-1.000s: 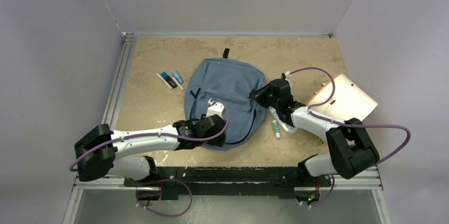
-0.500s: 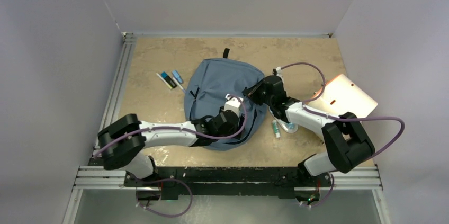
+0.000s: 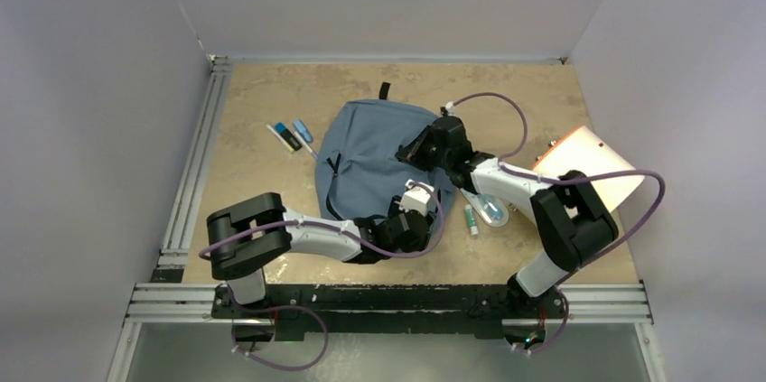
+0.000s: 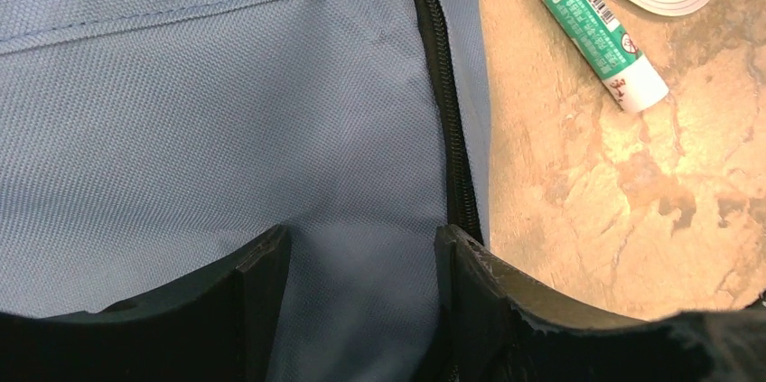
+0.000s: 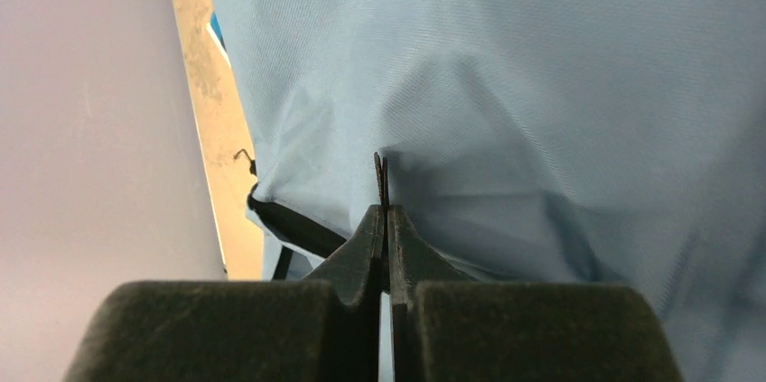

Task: Pack the student bag
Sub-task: Unzip the student bag at the center of the board.

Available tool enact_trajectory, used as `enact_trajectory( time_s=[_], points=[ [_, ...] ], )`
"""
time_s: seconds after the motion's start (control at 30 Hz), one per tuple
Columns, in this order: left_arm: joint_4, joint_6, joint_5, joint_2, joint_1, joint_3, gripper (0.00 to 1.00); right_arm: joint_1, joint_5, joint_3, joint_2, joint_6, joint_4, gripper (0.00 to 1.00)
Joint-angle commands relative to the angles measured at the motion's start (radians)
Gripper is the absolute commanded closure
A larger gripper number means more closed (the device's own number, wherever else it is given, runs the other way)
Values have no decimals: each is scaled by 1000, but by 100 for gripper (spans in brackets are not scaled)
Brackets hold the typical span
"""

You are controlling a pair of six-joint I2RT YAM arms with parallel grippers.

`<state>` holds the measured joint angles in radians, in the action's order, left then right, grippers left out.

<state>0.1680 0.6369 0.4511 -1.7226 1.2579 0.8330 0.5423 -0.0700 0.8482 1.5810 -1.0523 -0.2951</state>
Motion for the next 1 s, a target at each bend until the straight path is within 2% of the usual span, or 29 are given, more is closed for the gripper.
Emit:
enact_trajectory(
  time_s=[0.0,0.43,0.73,0.97],
  points=[
    [-21,80,-53,-62,55,11,41,29,-61,116,47,84,-45,100],
    [-88,107,-32,-186,104,99,42,83,-178,451,295,321,140,100],
    [-56,128,-30,-210,120,82,42,116,-216,586,376,310,156,100],
    [-34,133,-32,-203,120,54,42,127,-324,595,365,299,93,100]
  ],
)
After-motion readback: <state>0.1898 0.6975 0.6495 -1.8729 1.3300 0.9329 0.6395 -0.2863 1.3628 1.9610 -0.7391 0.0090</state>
